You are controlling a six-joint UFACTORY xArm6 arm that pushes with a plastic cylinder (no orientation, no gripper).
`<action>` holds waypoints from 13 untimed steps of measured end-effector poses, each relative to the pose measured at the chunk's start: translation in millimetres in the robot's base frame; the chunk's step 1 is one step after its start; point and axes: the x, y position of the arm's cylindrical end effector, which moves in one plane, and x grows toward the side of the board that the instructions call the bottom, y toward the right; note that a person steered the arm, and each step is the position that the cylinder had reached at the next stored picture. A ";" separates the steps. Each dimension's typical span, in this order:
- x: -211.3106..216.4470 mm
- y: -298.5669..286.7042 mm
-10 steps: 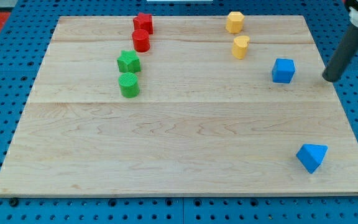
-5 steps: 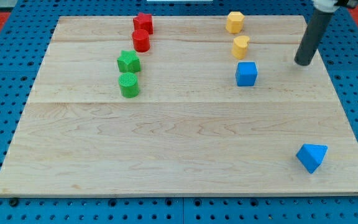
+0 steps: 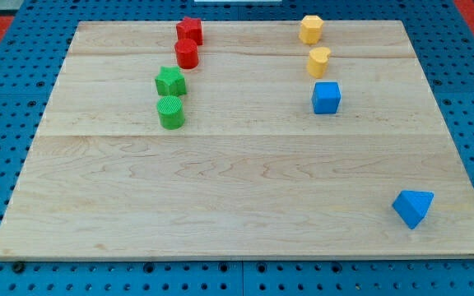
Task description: Move the blue triangle towards the center of the board
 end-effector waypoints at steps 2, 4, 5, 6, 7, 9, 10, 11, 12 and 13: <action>64.5 -53.4; 4.4 -101.1; 2.7 -127.0; 41.8 -68.2; 73.6 -91.3; -7.5 -158.3; -45.0 -191.5; -54.7 -206.6; -54.7 -204.3; -57.3 -216.7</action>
